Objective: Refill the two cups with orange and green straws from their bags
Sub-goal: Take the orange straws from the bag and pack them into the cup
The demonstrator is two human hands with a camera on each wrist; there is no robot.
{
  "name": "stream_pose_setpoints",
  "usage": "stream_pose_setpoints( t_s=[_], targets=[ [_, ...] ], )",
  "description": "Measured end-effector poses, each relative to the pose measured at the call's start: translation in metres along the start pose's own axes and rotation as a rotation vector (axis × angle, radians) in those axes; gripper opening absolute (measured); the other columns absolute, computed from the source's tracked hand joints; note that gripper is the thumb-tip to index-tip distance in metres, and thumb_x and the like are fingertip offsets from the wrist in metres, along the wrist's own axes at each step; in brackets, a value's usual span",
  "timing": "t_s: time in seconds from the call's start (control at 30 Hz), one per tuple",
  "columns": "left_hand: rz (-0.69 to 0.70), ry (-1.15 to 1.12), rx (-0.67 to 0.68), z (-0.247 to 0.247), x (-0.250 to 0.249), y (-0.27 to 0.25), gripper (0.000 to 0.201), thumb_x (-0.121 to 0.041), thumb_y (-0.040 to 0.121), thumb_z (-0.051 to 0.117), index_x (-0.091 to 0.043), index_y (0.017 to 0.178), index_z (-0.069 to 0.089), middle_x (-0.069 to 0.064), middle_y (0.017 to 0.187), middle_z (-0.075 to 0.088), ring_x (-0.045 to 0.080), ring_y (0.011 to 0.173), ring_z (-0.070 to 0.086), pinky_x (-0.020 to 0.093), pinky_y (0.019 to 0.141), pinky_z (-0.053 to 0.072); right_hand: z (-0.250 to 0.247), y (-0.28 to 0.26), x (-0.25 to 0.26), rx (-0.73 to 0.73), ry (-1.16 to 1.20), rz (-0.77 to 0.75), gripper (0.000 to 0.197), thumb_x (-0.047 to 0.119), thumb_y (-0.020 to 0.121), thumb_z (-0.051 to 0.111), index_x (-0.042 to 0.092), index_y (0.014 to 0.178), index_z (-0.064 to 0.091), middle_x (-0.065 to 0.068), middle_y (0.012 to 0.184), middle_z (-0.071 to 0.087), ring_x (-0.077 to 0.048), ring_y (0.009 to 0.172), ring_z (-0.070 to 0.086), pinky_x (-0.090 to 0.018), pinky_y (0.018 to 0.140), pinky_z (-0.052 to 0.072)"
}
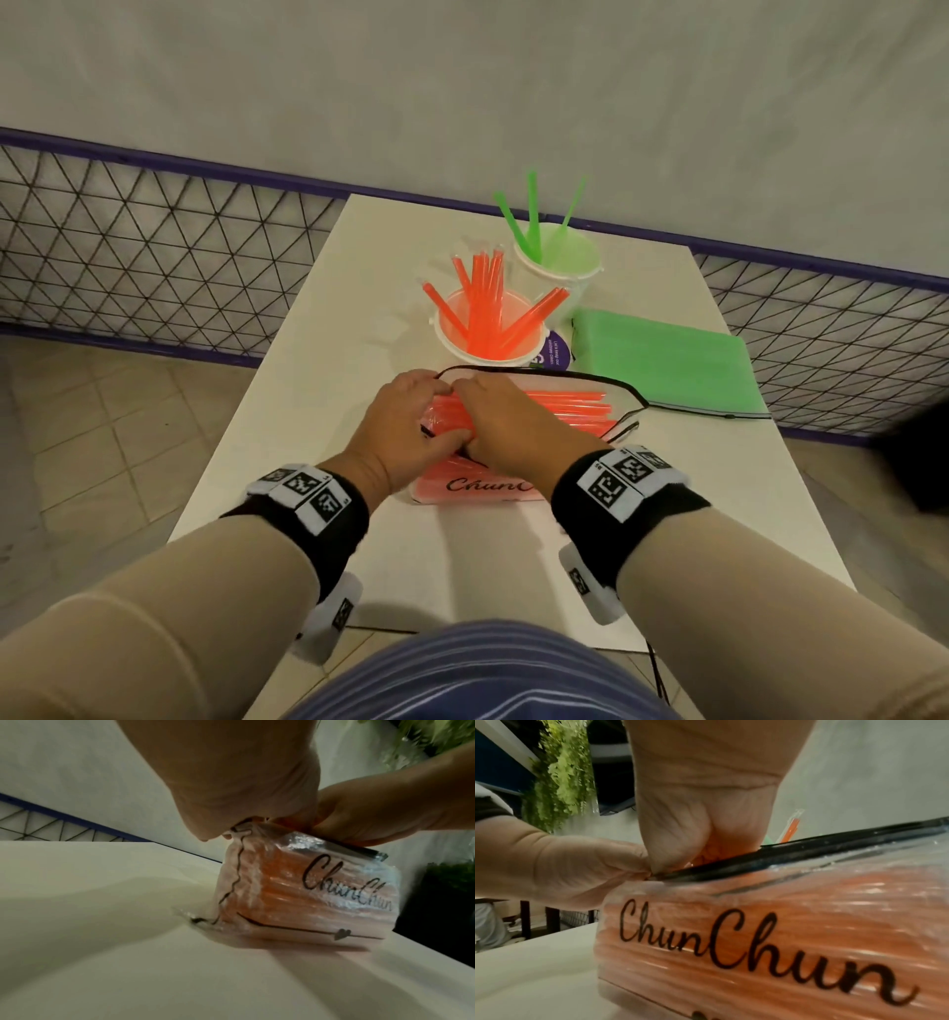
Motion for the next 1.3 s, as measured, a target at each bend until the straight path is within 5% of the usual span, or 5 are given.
stream_pose_setpoints(
  t_s=[0.67,0.9,1.0,1.17,1.3],
  targets=[
    [-0.176,-0.046,0.111,-0.002,0.011,0.001,0.038,-0.012,0.073,0.075,-0.017,0.106,0.058,-0.001,0.11,0.049,0.018,0.099,0.051,0.027,0.083,0.042,0.007,-0.001,0.005,-0.025,-0.118,-0.11,0.022,0.002,0.084,0.055,0.003,0.106,0.06,-0.015,0.097,0.057,-0.032,0.091,0.052,-0.034,0.073,0.032],
    [-0.153,-0.127,0.162,-0.007,0.006,-0.001,0.024,-0.029,0.064,0.073,-0.024,0.084,0.061,-0.002,0.096,0.058,0.02,0.087,0.059,0.029,0.073,0.05,-0.027,-0.003,0.01,-0.041,0.071,-0.049,0.013,0.005,0.086,0.053,0.017,0.083,0.051,0.001,0.084,0.055,-0.022,0.081,0.054,-0.032,0.064,0.034],
    [-0.13,-0.163,0.095,-0.01,0.005,-0.006,0.032,-0.05,0.064,0.072,-0.033,0.086,0.056,-0.01,0.124,0.046,0.005,0.113,0.047,0.02,0.095,0.036,-0.064,0.0,0.008,-0.079,0.352,0.068,0.011,0.022,0.095,0.057,0.016,0.104,0.059,0.011,0.098,0.063,-0.011,0.09,0.059,-0.025,0.074,0.046],
    [-0.113,-0.146,-0.214,-0.025,-0.019,0.017,0.033,-0.031,0.08,0.075,-0.025,0.108,0.057,0.001,0.143,0.038,0.009,0.132,0.034,0.018,0.104,0.021,-0.151,-0.001,0.007,-0.468,0.836,0.128,0.017,0.025,0.09,0.067,0.027,0.106,0.061,0.01,0.102,0.069,0.0,0.091,0.064,-0.016,0.082,0.049],
    [-0.204,-0.042,-0.039,-0.024,-0.032,0.054,0.05,-0.042,0.083,0.072,-0.029,0.127,0.052,0.005,0.156,0.023,0.017,0.144,0.023,0.021,0.103,0.019,-0.181,0.008,0.001,-0.84,1.104,0.147,0.026,0.028,0.091,0.065,0.025,0.116,0.058,0.008,0.108,0.069,-0.005,0.099,0.064,-0.024,0.085,0.052]
  ],
)
Point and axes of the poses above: each hand's wrist, its own y-axis towards the middle knuckle, its own z-axis out of the palm, x = y × z, the point moved 2 cm from there along y, towards the middle knuckle
